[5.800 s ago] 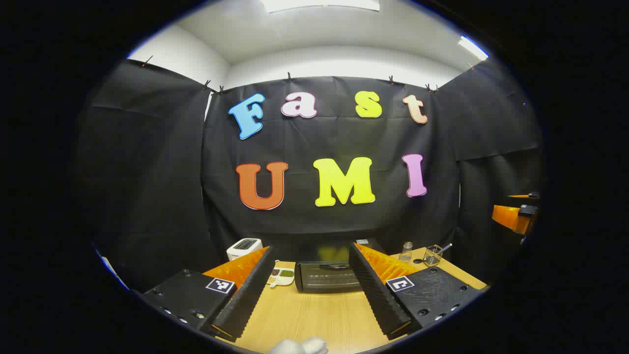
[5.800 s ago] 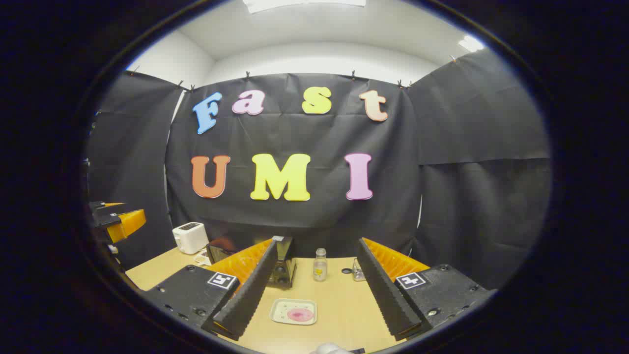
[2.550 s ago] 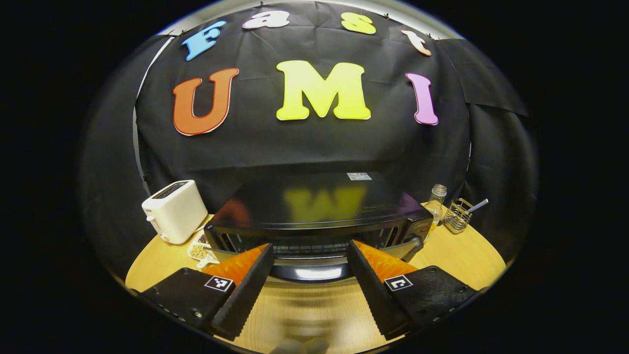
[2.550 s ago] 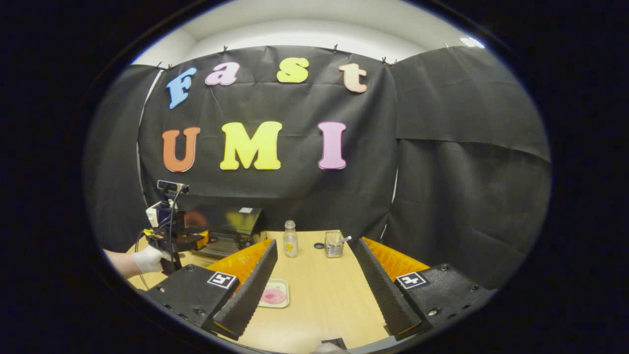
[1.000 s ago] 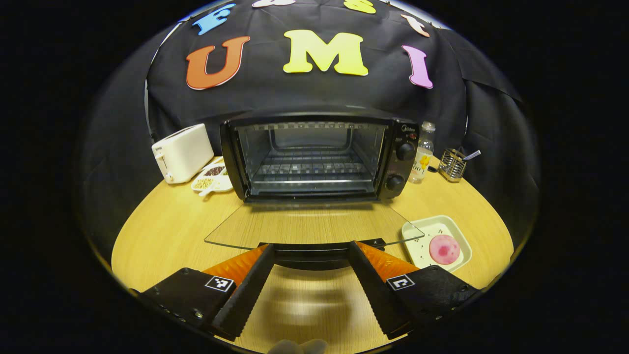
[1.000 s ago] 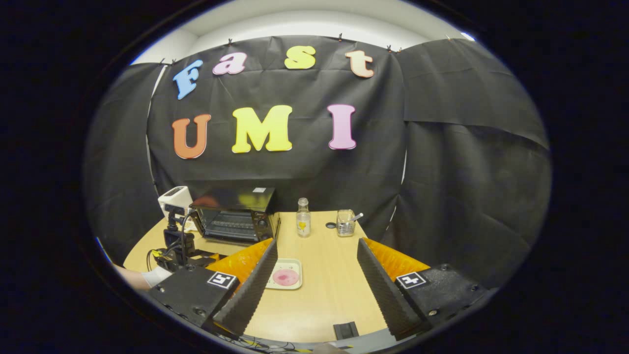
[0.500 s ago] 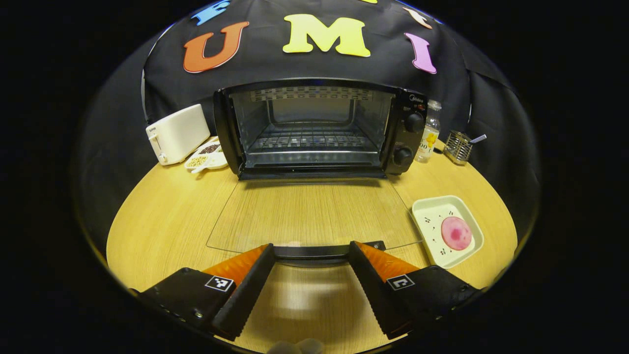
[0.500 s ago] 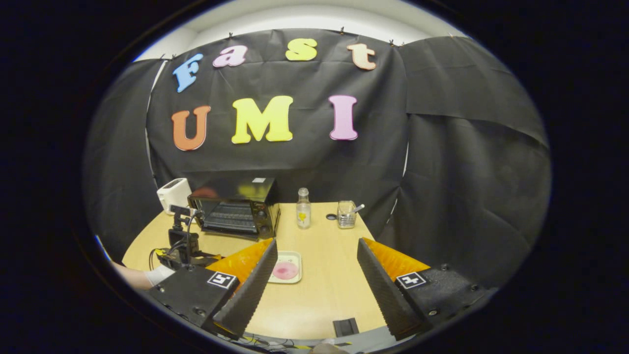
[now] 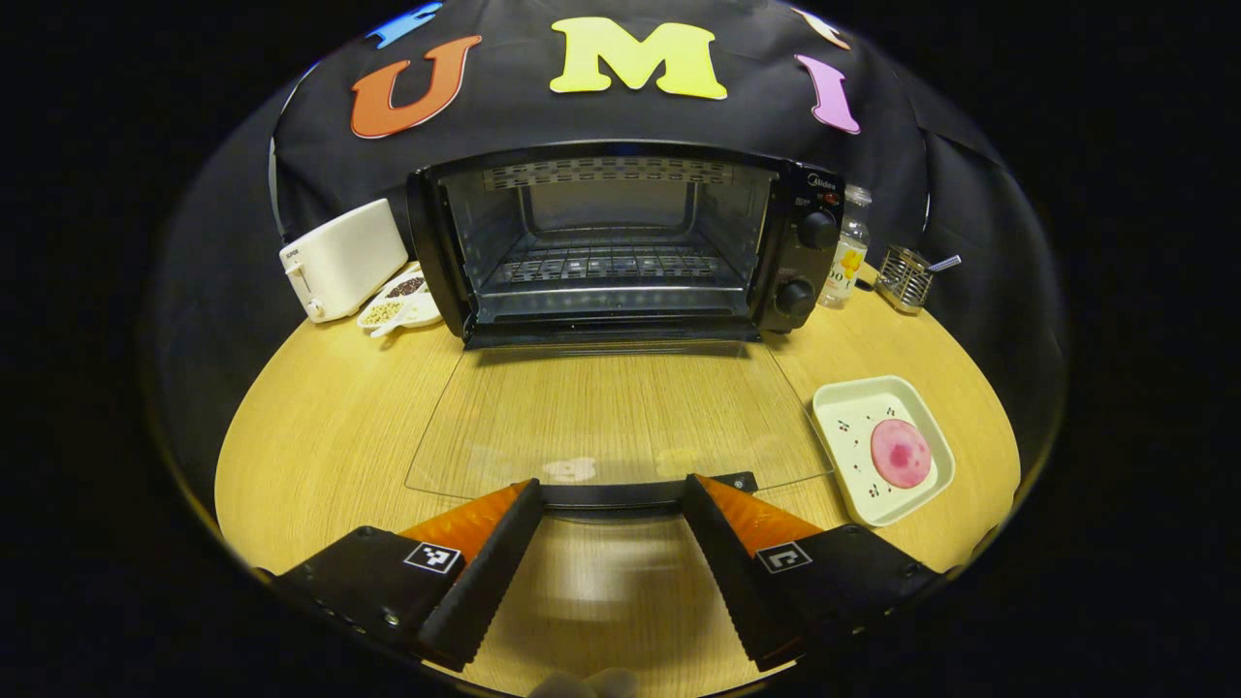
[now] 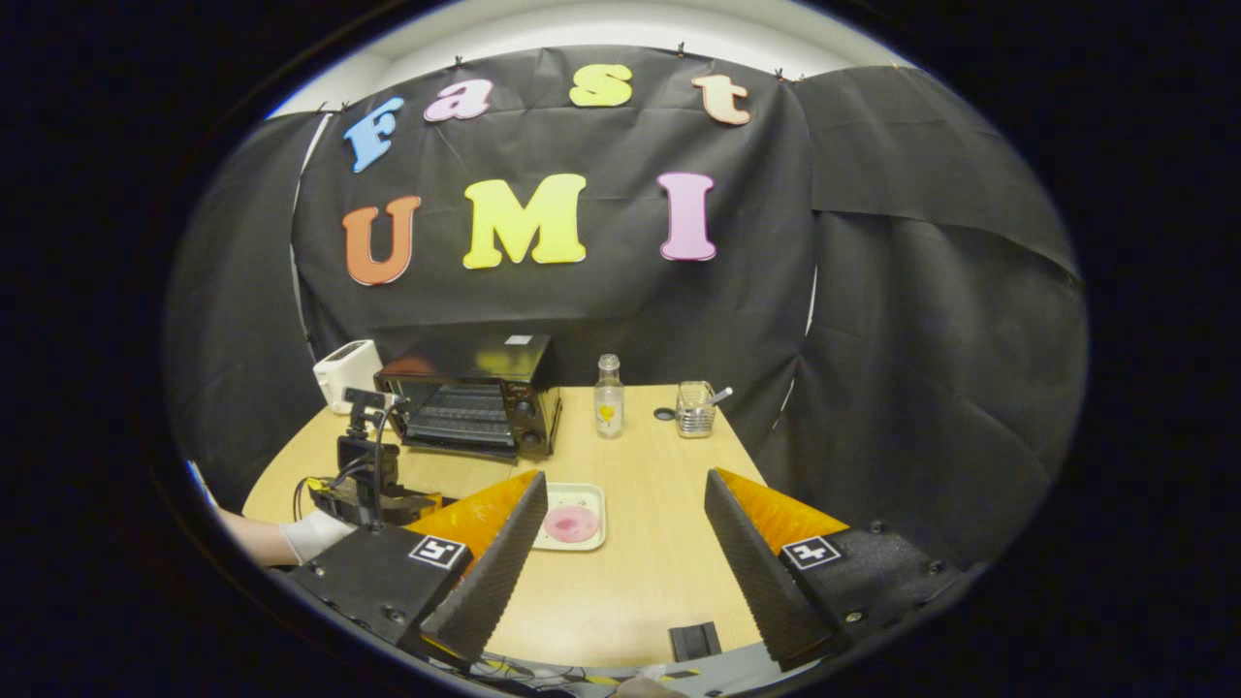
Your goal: Open the electric oven with the left hand, put the food in, and close the electric oven.
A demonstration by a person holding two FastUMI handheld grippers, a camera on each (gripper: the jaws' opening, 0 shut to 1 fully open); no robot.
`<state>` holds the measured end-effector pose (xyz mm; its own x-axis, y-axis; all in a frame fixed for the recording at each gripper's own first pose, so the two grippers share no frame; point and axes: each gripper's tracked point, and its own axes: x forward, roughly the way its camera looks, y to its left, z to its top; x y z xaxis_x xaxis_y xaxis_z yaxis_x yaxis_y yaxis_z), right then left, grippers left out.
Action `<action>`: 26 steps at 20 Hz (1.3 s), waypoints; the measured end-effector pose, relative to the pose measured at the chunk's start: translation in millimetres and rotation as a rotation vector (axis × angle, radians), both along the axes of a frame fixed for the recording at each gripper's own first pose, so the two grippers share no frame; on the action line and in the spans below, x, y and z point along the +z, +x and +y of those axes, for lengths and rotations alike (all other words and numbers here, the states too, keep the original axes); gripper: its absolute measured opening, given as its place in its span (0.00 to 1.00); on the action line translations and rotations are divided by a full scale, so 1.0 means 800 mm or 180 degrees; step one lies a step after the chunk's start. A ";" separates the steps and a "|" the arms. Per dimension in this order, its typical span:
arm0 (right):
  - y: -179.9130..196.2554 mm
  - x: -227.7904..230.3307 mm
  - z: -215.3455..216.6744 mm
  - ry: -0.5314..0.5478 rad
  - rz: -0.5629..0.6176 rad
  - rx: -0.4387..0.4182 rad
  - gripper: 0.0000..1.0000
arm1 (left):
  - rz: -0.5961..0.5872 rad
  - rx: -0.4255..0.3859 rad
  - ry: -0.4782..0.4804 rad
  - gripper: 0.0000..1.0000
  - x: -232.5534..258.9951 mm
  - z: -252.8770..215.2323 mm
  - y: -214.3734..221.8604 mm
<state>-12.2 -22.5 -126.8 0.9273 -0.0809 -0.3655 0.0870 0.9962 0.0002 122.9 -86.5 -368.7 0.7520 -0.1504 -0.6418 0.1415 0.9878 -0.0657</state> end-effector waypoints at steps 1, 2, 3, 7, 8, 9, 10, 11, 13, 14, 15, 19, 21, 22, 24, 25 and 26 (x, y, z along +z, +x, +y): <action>0.000 -0.002 0.001 -0.0010 -0.0004 -0.0005 1.00 | -0.0076 -0.0001 0.0009 0.95 0.005 0.003 0.000; 0.000 -0.006 -0.001 -0.0020 0.0009 -0.0008 1.00 | -0.0135 0.0007 0.0007 0.95 0.013 0.009 -0.002; 0.001 -0.011 -0.002 -0.0015 0.0015 -0.0009 1.00 | -0.0229 0.0025 -0.0019 0.96 0.025 0.014 -0.003; 0.014 -0.042 -0.008 0.0069 0.0149 0.0036 1.00 | -0.0482 0.0117 -0.0074 0.95 0.072 0.041 -0.024; 0.020 -0.051 -0.010 0.0087 0.0194 0.0070 1.00 | -0.0549 0.0154 -0.0063 0.95 0.086 0.049 -0.031; 0.027 -0.063 -0.008 0.0113 0.0256 0.0135 1.00 | -0.0618 0.0173 -0.0063 0.95 0.101 0.055 -0.038; 0.035 -0.077 -0.006 0.0140 0.0334 0.0215 1.00 | -0.0693 0.0203 -0.0067 0.95 0.119 0.060 -0.045; 0.045 -0.090 -0.005 0.0166 0.0410 0.0284 1.00 | -0.0768 0.0229 -0.0075 0.95 0.137 0.064 -0.052; 0.068 -0.120 -0.010 0.0208 0.0593 0.0383 1.00 | -0.0931 0.0287 -0.0060 0.95 0.175 0.073 -0.068; 0.080 -0.135 -0.011 0.0254 0.0675 0.0421 1.00 | -0.0993 0.0316 -0.0029 0.95 0.193 0.078 -0.077; 0.096 -0.148 -0.009 0.0322 0.0748 0.0482 0.96 | -0.1044 0.0341 0.0002 0.95 0.210 0.080 -0.086; 0.145 -0.209 -0.002 0.0656 0.1152 0.0635 0.86 | -0.1249 0.0481 0.0115 0.95 0.277 0.087 -0.120; 0.162 -0.244 -0.006 0.0864 0.1370 0.0682 0.81 | -0.1290 0.0542 0.0111 0.95 0.302 0.078 -0.129; 0.170 -0.259 -0.006 0.0929 0.1469 0.0701 0.75 | -0.1330 0.0573 0.0103 0.95 0.313 0.071 -0.132; 0.190 -0.287 -0.003 0.1062 0.1702 0.0725 0.66 | -0.1357 0.0681 0.0125 0.95 0.331 0.065 -0.140; 0.199 -0.300 0.000 0.1138 0.1803 0.0769 0.63 | -0.1368 0.0726 0.0145 0.95 0.336 0.063 -0.143; 0.204 -0.309 0.004 0.1220 0.1899 0.0823 0.62 | -0.1373 0.0773 0.0149 0.95 0.342 0.058 -0.147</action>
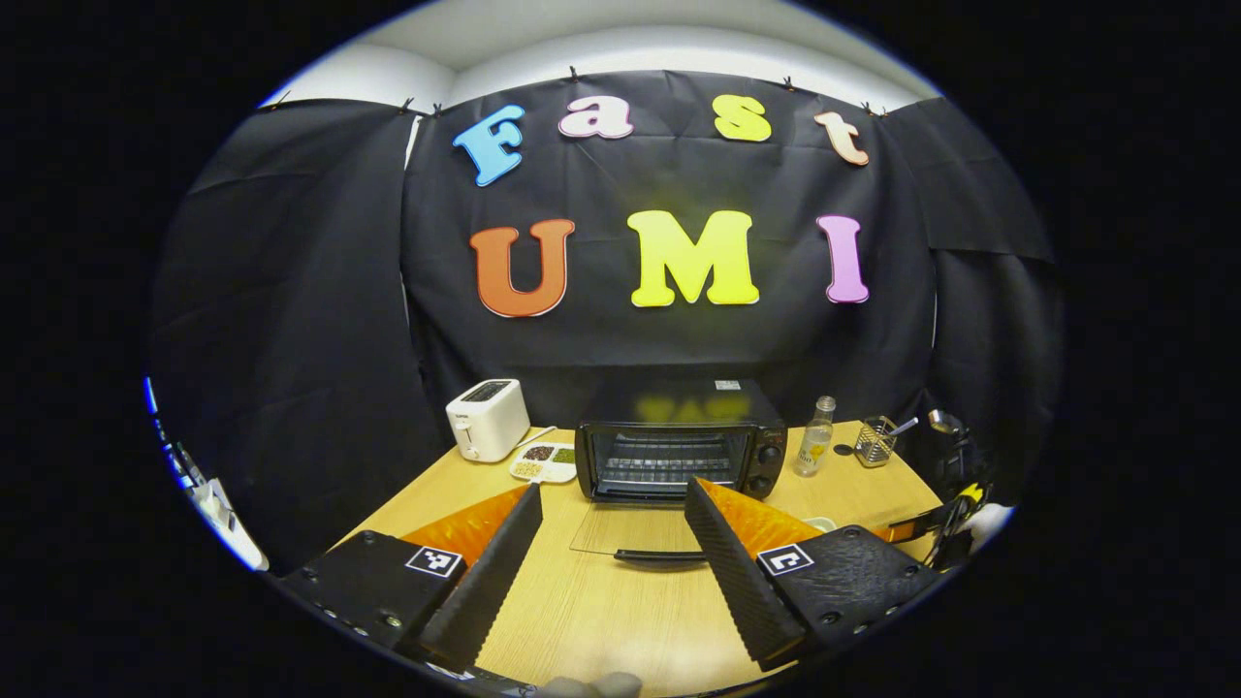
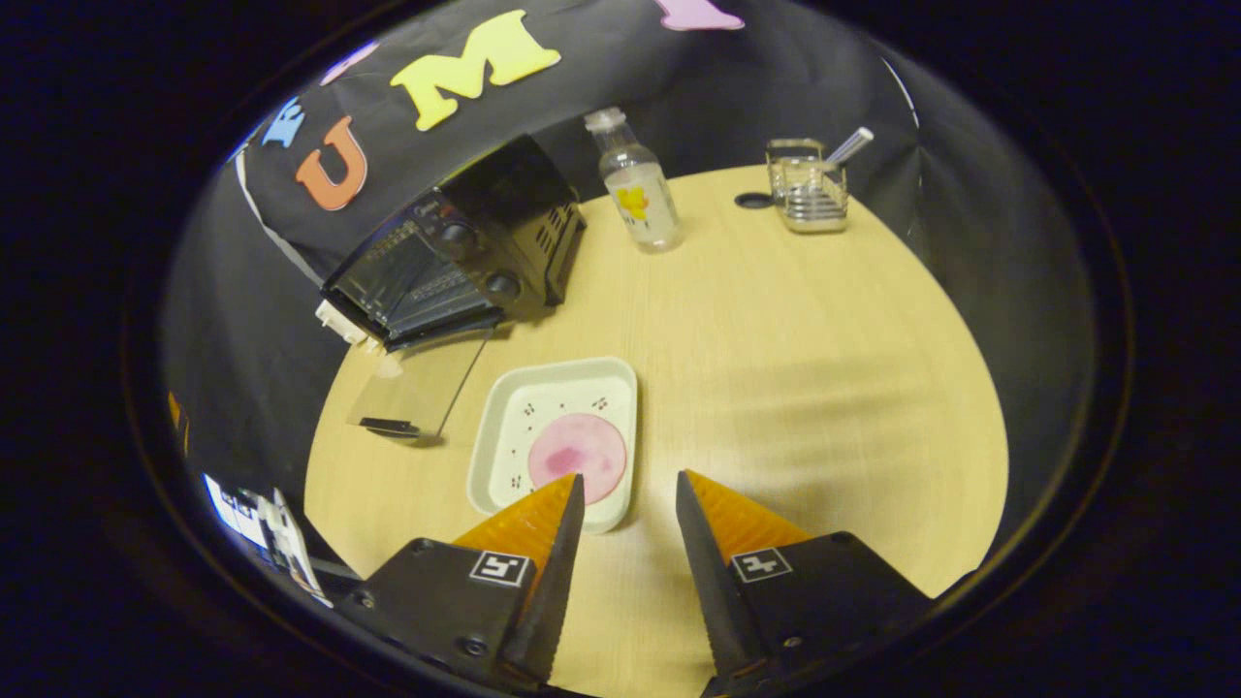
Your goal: Open the electric oven with the left hand, put the food in, and close the electric oven.
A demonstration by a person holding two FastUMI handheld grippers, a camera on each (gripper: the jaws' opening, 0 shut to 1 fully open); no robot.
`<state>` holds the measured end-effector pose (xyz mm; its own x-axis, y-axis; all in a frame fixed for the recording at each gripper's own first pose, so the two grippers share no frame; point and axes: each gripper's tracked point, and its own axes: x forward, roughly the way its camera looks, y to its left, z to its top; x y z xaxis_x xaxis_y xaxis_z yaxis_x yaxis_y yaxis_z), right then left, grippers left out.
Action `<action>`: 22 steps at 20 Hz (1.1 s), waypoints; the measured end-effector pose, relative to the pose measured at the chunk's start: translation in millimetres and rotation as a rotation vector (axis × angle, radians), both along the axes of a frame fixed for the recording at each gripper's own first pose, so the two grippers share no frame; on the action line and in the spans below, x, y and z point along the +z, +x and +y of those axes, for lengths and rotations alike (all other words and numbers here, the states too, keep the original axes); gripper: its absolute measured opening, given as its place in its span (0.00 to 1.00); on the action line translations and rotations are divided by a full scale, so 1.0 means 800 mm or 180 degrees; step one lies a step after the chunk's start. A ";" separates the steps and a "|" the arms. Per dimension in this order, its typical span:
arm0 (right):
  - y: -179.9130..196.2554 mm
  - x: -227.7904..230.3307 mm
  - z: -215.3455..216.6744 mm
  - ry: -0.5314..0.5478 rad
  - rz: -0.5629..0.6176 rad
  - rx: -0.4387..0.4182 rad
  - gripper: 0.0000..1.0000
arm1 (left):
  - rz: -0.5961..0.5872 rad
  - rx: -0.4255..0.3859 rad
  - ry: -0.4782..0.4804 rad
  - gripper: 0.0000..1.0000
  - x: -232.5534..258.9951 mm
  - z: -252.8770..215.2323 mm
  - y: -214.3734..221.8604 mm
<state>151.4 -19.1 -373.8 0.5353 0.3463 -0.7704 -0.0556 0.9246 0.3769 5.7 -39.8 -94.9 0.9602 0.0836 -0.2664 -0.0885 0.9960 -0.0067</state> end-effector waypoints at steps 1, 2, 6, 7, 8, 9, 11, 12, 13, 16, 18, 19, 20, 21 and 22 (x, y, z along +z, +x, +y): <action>0.005 -0.010 0.003 0.0064 0.0087 0.0032 0.60 | -0.0006 0.0041 0.0000 0.95 0.005 -0.006 -0.001; 0.011 -0.018 0.006 0.0100 0.0153 0.0060 0.48 | 0.0012 0.0068 0.0004 0.95 0.005 -0.011 -0.003; 0.030 -0.029 0.009 0.0261 0.0344 0.0131 0.42 | 0.0067 0.0184 0.0063 0.95 0.003 -0.024 -0.011; 0.035 -0.034 0.010 0.0297 0.0395 0.0119 0.39 | 0.0083 0.0214 0.0063 0.95 0.003 -0.028 -0.014; 0.041 -0.038 0.008 0.0314 0.0452 0.0096 0.34 | 0.0092 0.0236 0.0068 0.95 0.003 -0.031 -0.017; 0.045 -0.043 0.005 0.0326 0.0512 0.0061 0.32 | 0.0098 0.0265 0.0073 0.95 0.004 -0.034 -0.019; 0.053 -0.045 0.010 0.0452 0.0622 0.0038 0.24 | 0.0074 0.0289 0.0092 0.95 0.008 -0.038 -0.019; 0.054 -0.045 0.012 0.0487 0.0679 0.0047 0.22 | 0.0079 0.0289 0.0097 0.95 0.008 -0.041 -0.019; 0.056 -0.043 0.014 0.0521 0.0731 0.0060 0.20 | 0.0078 0.0295 0.0108 0.95 0.009 -0.041 -0.019; 0.058 -0.048 0.016 0.0490 0.0881 0.0136 0.13 | 0.0105 0.0319 0.0117 0.95 0.005 -0.042 -0.016; 0.059 -0.050 0.014 0.0556 0.0965 0.0132 0.07 | 0.0110 0.0298 0.0074 0.95 0.002 -0.047 -0.012; 0.059 -0.049 0.014 0.0678 0.1012 0.0109 0.06 | 0.0103 0.0290 0.0059 0.95 0.000 -0.048 -0.012; 0.060 -0.049 0.014 0.0810 0.1047 0.0088 0.06 | 0.0102 0.0278 0.0038 0.95 -0.002 -0.050 -0.012; 0.060 -0.050 0.013 0.0914 0.1055 0.0068 0.05 | 0.0105 0.0261 0.0015 0.95 -0.005 -0.052 -0.011; 0.059 -0.049 0.013 0.1018 0.1053 0.0041 0.04 | 0.0111 0.0244 -0.0007 0.95 -0.009 -0.052 -0.009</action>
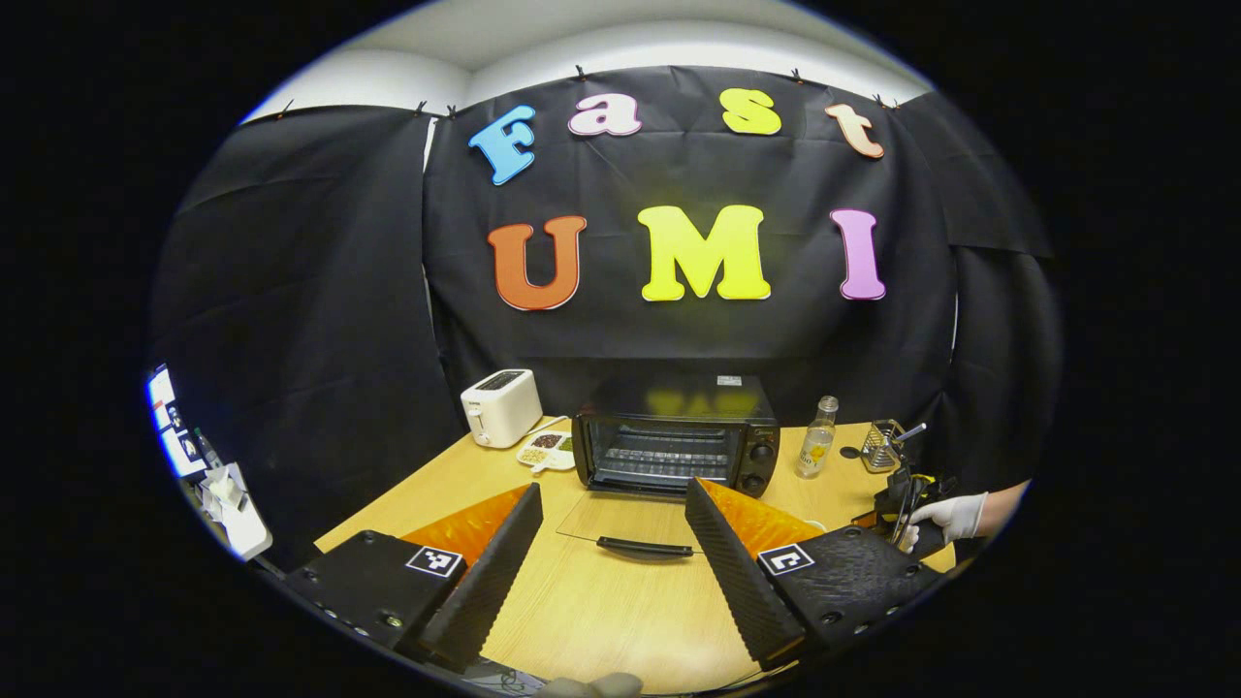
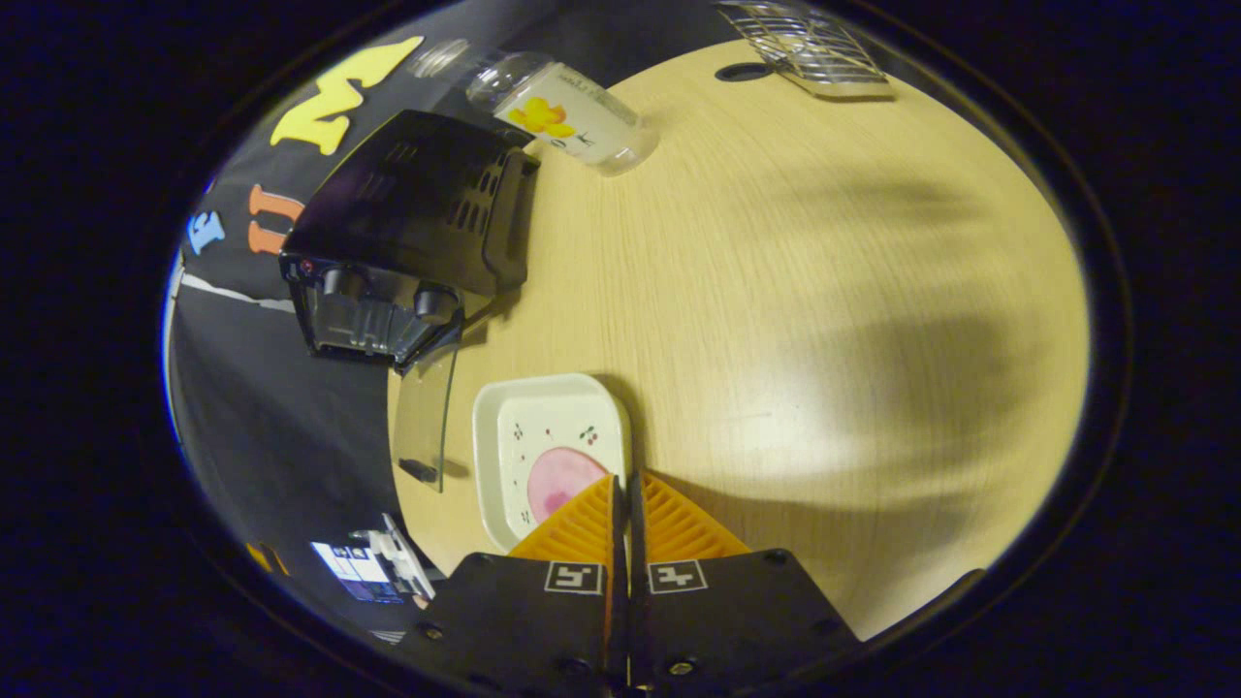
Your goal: Open the electric oven with the left hand, put the food in, and close the electric oven.
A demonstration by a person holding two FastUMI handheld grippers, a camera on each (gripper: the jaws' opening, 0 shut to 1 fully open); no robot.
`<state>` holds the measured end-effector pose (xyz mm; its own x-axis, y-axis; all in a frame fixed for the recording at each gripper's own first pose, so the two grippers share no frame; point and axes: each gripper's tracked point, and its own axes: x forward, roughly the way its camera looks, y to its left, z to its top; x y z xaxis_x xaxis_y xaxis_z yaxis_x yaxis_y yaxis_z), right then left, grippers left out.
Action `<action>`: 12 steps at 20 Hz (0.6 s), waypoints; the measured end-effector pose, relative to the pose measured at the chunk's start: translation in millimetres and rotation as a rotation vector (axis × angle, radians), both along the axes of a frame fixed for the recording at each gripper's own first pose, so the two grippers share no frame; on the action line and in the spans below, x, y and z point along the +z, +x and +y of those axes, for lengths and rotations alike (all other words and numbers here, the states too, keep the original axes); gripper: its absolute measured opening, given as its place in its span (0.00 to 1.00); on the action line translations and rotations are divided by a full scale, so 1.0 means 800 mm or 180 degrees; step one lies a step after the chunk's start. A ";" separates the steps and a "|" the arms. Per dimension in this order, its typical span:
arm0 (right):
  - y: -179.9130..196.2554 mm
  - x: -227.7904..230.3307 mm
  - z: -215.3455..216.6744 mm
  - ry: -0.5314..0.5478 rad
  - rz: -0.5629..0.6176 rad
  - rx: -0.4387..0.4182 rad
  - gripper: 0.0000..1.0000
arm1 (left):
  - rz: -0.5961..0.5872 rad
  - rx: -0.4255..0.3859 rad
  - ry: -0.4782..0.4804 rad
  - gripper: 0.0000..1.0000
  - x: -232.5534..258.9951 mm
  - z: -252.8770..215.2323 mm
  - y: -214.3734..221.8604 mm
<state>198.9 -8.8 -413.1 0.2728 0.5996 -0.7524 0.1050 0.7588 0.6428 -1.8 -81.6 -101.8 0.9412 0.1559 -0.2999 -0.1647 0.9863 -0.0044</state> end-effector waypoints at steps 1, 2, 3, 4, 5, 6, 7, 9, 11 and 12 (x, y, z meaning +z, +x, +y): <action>0.000 0.001 0.000 0.0104 0.0006 -0.0061 0.04 | 0.0011 -0.0015 -0.0018 0.95 -0.003 0.000 0.002; 0.001 0.001 0.000 0.0174 -0.0012 -0.0107 0.04 | 0.0005 -0.0031 -0.0034 0.95 -0.004 0.002 0.004; 0.000 0.001 0.000 0.0210 -0.0032 -0.0168 0.04 | -0.0001 -0.0049 -0.0049 0.95 -0.004 0.003 0.007; -0.002 0.001 -0.002 0.0212 -0.0034 -0.0250 0.04 | -0.0013 -0.0069 -0.0063 0.95 -0.004 0.006 0.009; -0.003 0.004 -0.005 0.0212 -0.0067 -0.0336 0.04 | -0.0026 -0.0094 -0.0076 0.95 -0.004 0.010 0.011; -0.005 0.008 -0.006 0.0209 -0.0115 -0.0385 0.04 | -0.0040 -0.0128 -0.0086 0.95 -0.004 0.014 0.012; -0.005 0.015 -0.009 0.0195 -0.0182 -0.0462 0.04 | -0.0045 -0.0160 -0.0094 0.95 -0.006 0.019 0.014; -0.007 0.033 -0.011 0.0193 -0.0265 -0.0637 0.04 | -0.0047 -0.0240 -0.0142 0.95 -0.010 0.030 0.016; -0.013 0.054 -0.011 0.0168 -0.0327 -0.0815 0.04 | -0.0038 -0.0322 -0.0168 0.95 -0.012 0.047 0.022; -0.016 0.063 -0.010 0.0148 -0.0353 -0.0907 0.04 | -0.0035 -0.0359 -0.0171 0.95 -0.015 0.055 0.026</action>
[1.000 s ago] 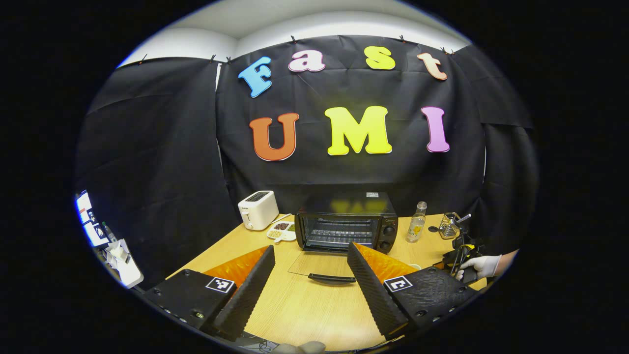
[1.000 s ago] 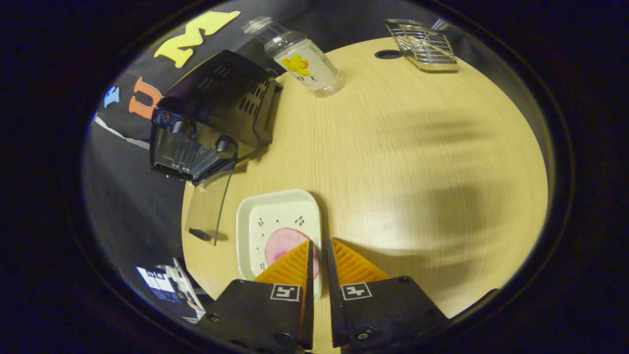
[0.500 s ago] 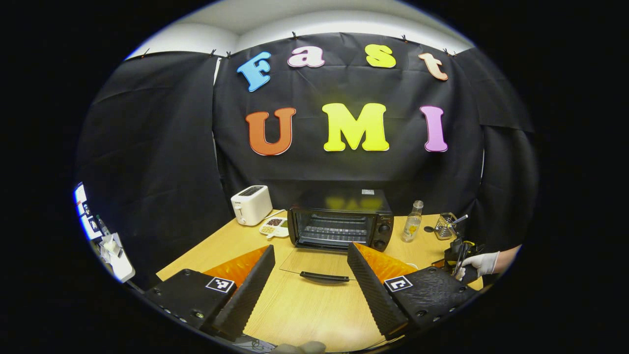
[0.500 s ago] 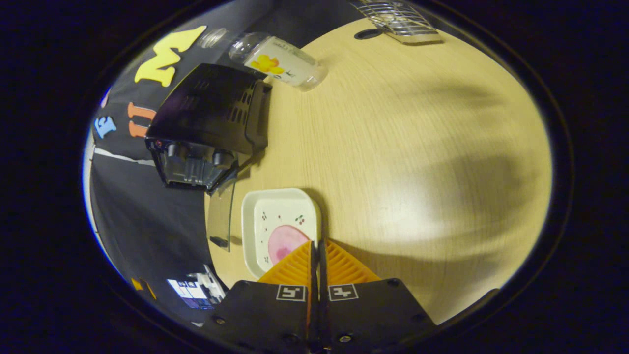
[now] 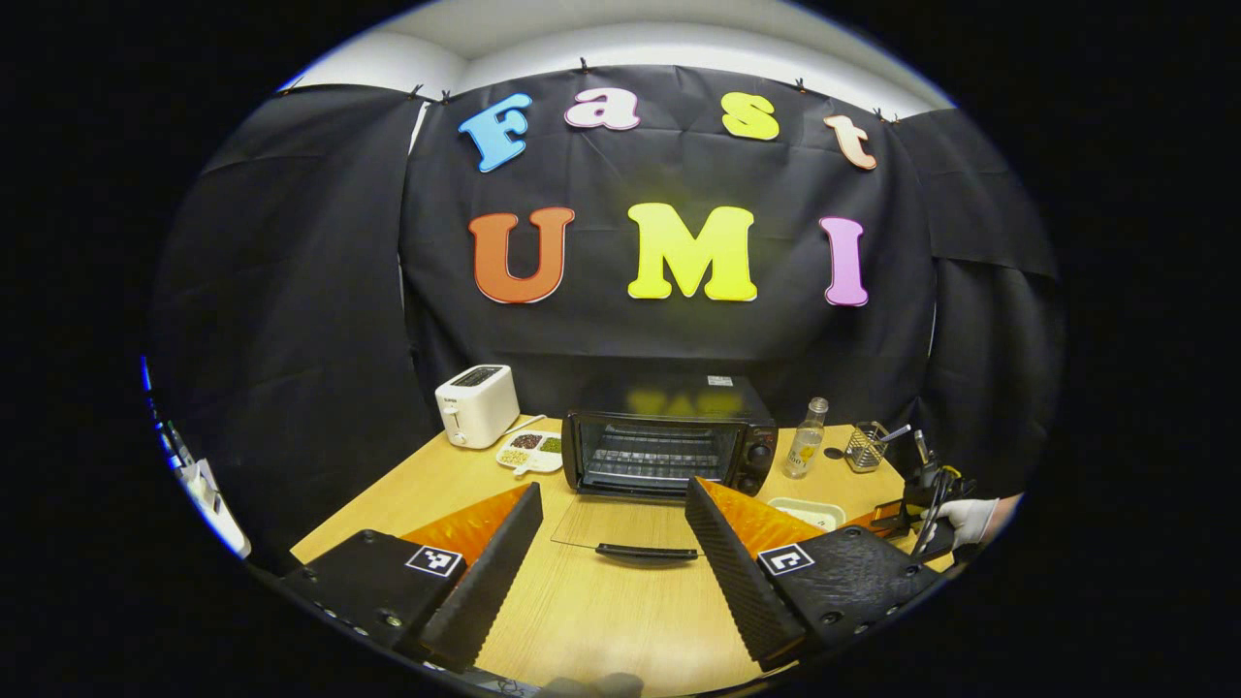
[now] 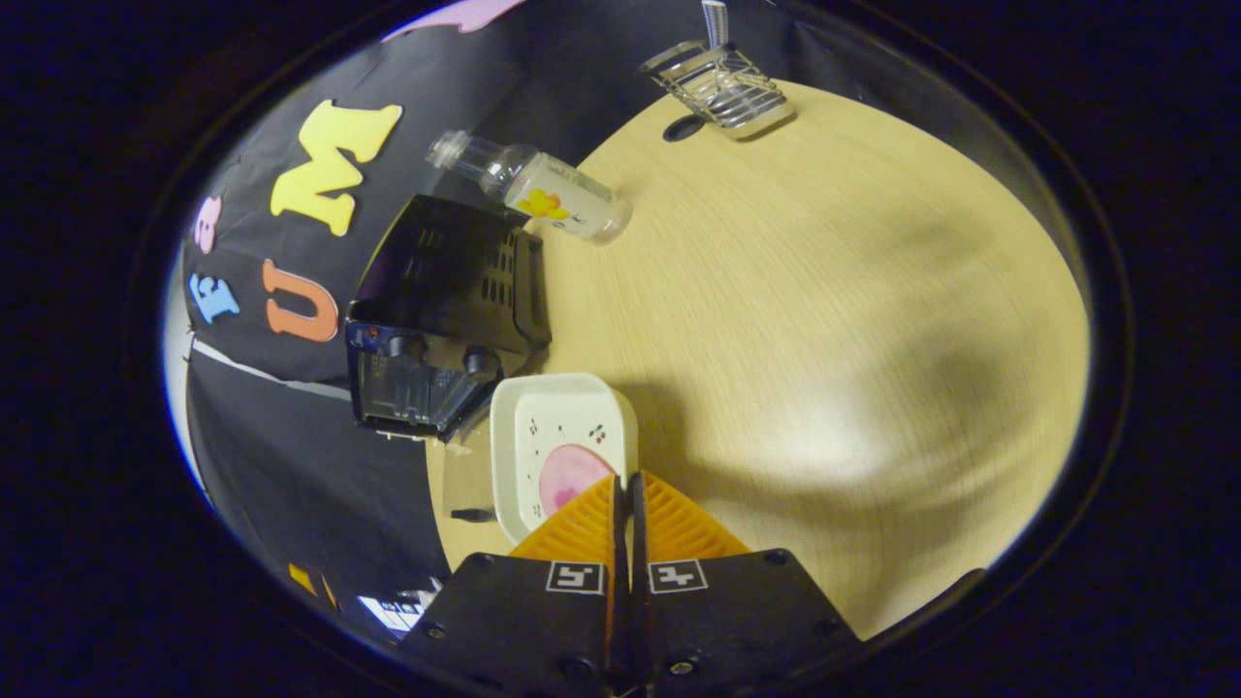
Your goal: Open the electric oven with the left hand, put the food in, and close the electric oven.
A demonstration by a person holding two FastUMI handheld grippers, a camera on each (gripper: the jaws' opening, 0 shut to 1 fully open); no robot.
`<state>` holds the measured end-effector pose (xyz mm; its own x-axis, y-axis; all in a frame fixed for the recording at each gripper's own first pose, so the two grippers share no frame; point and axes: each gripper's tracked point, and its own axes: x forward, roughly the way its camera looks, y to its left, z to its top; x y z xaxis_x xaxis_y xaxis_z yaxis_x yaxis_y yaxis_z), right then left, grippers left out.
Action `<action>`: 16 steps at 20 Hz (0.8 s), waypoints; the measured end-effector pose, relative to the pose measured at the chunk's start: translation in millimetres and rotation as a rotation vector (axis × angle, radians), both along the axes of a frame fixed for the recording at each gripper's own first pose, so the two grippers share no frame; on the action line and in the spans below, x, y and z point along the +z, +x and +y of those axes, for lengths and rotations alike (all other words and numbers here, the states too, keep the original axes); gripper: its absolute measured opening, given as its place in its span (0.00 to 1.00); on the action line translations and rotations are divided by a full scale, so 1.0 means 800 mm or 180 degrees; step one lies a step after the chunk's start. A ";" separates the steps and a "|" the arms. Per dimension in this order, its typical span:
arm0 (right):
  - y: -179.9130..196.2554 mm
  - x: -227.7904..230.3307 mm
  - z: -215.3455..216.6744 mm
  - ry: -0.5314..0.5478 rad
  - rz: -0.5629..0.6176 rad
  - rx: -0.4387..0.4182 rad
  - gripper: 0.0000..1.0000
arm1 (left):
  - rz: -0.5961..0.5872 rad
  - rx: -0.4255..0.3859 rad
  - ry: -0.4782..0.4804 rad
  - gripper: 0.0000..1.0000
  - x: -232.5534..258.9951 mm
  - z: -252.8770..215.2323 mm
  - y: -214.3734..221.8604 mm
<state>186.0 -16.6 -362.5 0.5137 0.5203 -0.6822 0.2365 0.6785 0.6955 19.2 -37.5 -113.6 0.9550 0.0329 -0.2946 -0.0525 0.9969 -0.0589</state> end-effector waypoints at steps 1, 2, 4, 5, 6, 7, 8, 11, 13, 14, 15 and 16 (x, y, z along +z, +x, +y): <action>-0.004 0.010 0.003 0.0004 -0.0012 -0.0111 0.04 | -0.0011 -0.0046 -0.0001 0.95 0.000 0.009 0.005; -0.007 0.021 0.006 0.0036 -0.0026 -0.0227 0.04 | -0.0026 -0.0084 -0.0003 0.95 0.001 0.018 0.009; -0.014 0.039 0.019 0.0130 -0.0043 -0.0452 0.04 | -0.0039 -0.0199 -0.0023 0.95 -0.001 0.030 0.016; -0.017 0.048 0.028 0.0173 -0.0062 -0.0553 0.04 | -0.0021 -0.0272 -0.0031 0.95 -0.006 0.036 0.019; -0.020 0.056 0.034 0.0202 -0.0093 -0.0639 0.04 | -0.0010 -0.0316 -0.0029 0.95 -0.009 0.045 0.021; -0.021 0.062 0.040 0.0214 -0.0114 -0.0723 0.04 | -0.0004 -0.0362 -0.0042 0.95 -0.012 0.052 0.022; -0.023 0.069 0.047 0.0225 -0.0143 -0.0812 0.04 | -0.0010 -0.0397 -0.0065 0.95 -0.013 0.060 0.021; -0.029 0.088 0.074 0.0338 -0.0196 -0.1120 0.04 | -0.0017 -0.0466 -0.0091 0.95 -0.018 0.086 0.022; -0.037 0.091 0.097 0.0464 -0.0162 -0.1301 0.04 | -0.0014 -0.0501 -0.0088 0.95 -0.024 0.101 0.023; -0.038 0.091 0.106 0.0495 -0.0142 -0.1398 0.04 | 0.0028 -0.0504 -0.0082 0.95 -0.030 0.108 0.022; -0.040 0.091 0.117 0.0528 -0.0130 -0.1473 0.04 | 0.0058 -0.0510 -0.0092 0.95 -0.033 0.114 0.022; -0.041 0.091 0.130 0.0551 -0.0123 -0.1541 0.04 | 0.0055 -0.0515 -0.0104 0.95 -0.033 0.121 0.022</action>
